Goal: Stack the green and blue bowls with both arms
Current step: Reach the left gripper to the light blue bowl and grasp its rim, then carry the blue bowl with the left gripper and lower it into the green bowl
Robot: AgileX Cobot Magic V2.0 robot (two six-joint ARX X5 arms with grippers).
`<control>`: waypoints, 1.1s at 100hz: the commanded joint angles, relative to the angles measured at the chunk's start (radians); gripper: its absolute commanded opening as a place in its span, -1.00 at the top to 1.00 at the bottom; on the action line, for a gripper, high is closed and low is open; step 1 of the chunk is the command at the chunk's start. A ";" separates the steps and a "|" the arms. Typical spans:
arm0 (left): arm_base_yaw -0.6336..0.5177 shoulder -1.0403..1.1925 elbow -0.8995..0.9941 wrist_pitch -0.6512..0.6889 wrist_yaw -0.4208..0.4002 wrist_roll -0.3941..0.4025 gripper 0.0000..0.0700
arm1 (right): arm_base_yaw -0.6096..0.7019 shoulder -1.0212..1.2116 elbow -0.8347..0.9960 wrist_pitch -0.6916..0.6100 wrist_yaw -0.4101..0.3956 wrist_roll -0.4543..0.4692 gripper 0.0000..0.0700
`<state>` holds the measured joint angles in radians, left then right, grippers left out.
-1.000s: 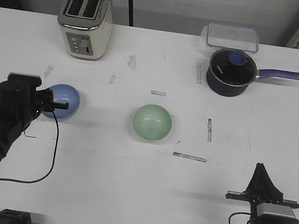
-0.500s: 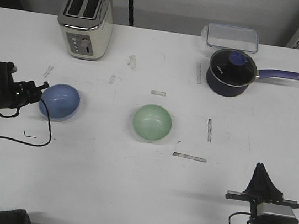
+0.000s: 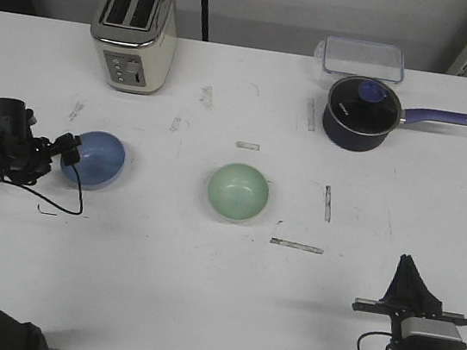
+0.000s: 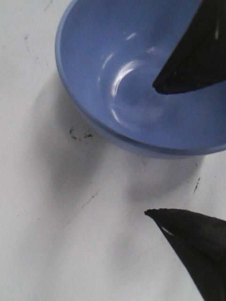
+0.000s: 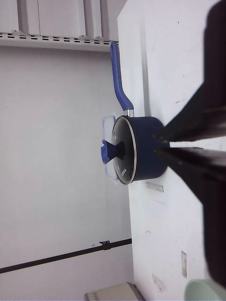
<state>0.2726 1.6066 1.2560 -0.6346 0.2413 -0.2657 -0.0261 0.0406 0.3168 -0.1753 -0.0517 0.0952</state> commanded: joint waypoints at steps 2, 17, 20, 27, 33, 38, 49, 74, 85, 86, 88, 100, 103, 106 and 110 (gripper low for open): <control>-0.002 0.033 0.018 0.002 0.002 -0.004 0.02 | 0.002 -0.003 -0.001 0.010 0.000 0.013 0.97; -0.018 0.063 0.018 0.010 -0.002 -0.005 0.62 | 0.002 -0.003 -0.001 0.010 0.000 0.013 0.97; -0.020 0.065 0.018 0.010 -0.003 -0.005 0.68 | 0.002 -0.003 -0.001 0.010 0.000 0.013 0.97; -0.029 0.066 0.018 0.013 -0.004 -0.005 0.84 | 0.002 -0.003 -0.001 0.010 0.000 0.013 0.97; -0.034 0.066 0.021 0.009 -0.004 -0.006 1.00 | 0.002 -0.003 -0.001 0.010 0.000 0.013 0.97; -0.040 0.066 0.029 -0.002 -0.003 -0.009 1.00 | 0.002 -0.003 -0.001 0.010 0.000 0.013 0.97; -0.058 0.066 0.075 -0.050 -0.001 -0.009 1.00 | 0.002 -0.003 -0.001 0.010 0.000 0.013 0.97; -0.144 0.066 0.248 -0.145 0.117 -0.048 1.00 | 0.002 -0.003 -0.001 0.010 0.000 0.013 0.97; -0.212 0.066 0.298 -0.147 0.126 -0.087 1.00 | 0.002 -0.003 -0.001 0.010 0.000 0.013 0.97; -0.218 0.066 0.301 -0.147 0.126 -0.090 1.00 | 0.002 -0.003 -0.001 0.010 0.000 0.013 0.97; -0.231 0.066 0.307 -0.146 0.126 -0.098 1.00 | 0.002 -0.003 -0.001 0.010 0.000 0.013 0.97; -0.337 0.066 0.320 -0.123 0.123 -0.137 1.00 | 0.002 -0.003 -0.001 0.010 0.000 0.013 0.97; -0.369 0.066 0.320 -0.113 0.117 -0.146 1.00 | 0.002 -0.003 -0.001 0.010 0.000 0.013 0.97; -0.400 0.066 0.320 -0.102 0.105 -0.153 1.00 | 0.002 -0.003 -0.001 0.010 0.000 0.013 0.97; -0.444 0.068 0.320 -0.084 0.083 -0.167 1.00 | 0.002 -0.003 -0.001 0.010 0.000 0.013 0.97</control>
<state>-0.1097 1.6562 1.5532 -0.7471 0.3412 -0.3927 -0.0261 0.0406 0.3168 -0.1753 -0.0513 0.0952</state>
